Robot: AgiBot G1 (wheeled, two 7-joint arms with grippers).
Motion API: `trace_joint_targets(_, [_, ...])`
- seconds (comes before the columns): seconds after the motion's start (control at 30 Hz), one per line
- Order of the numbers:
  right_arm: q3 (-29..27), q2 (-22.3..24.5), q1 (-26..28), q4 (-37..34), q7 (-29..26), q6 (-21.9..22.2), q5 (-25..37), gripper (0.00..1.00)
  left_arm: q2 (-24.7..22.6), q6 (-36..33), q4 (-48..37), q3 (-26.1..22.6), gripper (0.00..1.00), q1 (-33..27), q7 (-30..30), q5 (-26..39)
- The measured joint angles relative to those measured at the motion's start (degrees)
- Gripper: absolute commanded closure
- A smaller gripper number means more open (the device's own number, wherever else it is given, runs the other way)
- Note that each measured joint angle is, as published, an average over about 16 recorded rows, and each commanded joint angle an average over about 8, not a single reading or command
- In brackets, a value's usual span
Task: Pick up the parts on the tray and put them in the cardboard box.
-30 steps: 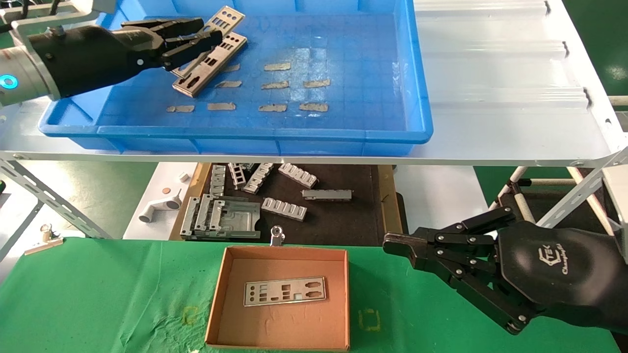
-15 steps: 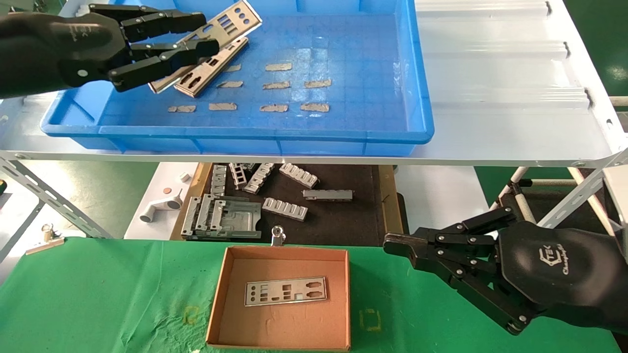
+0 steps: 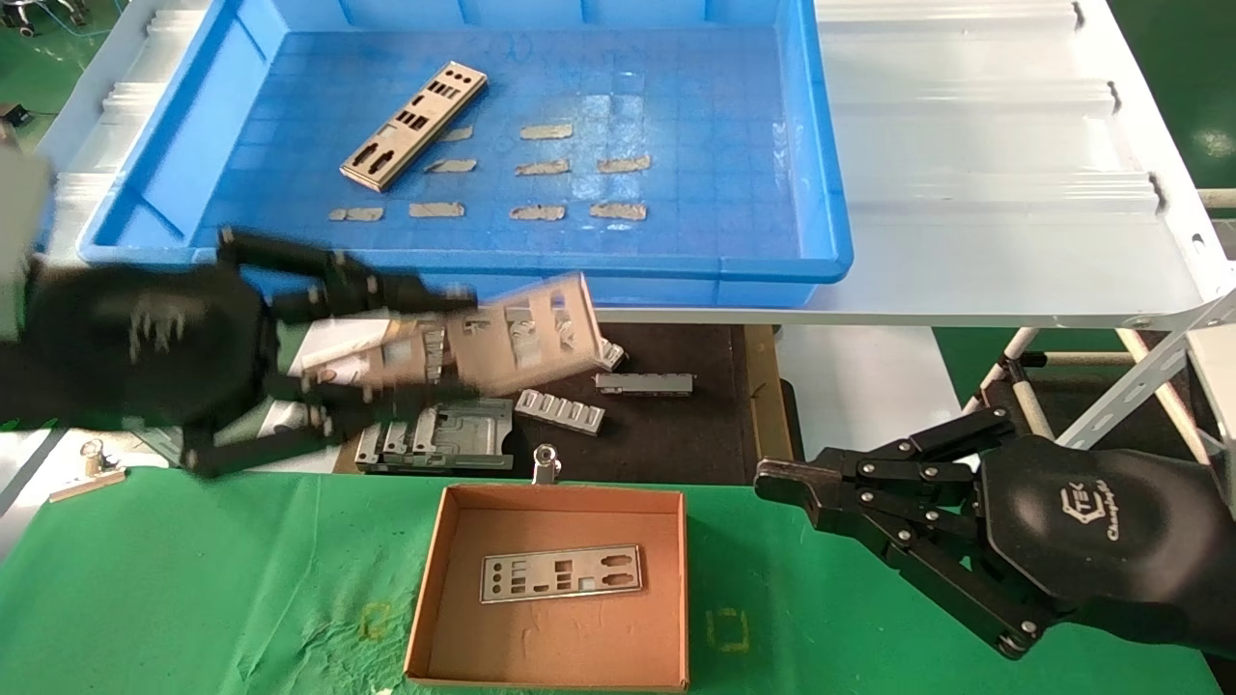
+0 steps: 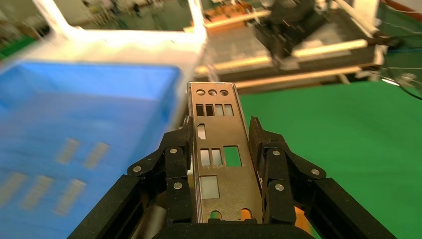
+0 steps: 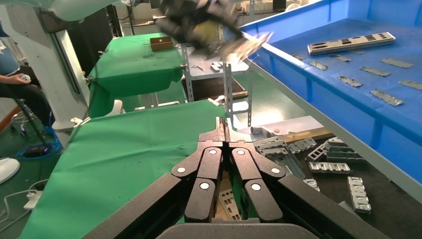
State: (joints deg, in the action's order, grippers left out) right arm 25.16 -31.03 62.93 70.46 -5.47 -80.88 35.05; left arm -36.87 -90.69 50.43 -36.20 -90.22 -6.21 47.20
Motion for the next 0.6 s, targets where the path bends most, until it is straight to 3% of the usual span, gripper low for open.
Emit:
trace_joint_targets(0.27, [0.0, 0.0, 0.0, 0.0, 0.0, 0.0, 0.0, 1.0, 0.69, 3.95, 6.51, -5.39, 1.0, 7.4, -3.65, 4.23])
trace_joint_targets(0.6, [0.0, 0.0, 0.0, 0.0, 0.0, 0.0, 0.0, 1.0, -5.66, 12.12, 4.06, -10.26, 1.0, 13.31, -10.71, 14.01])
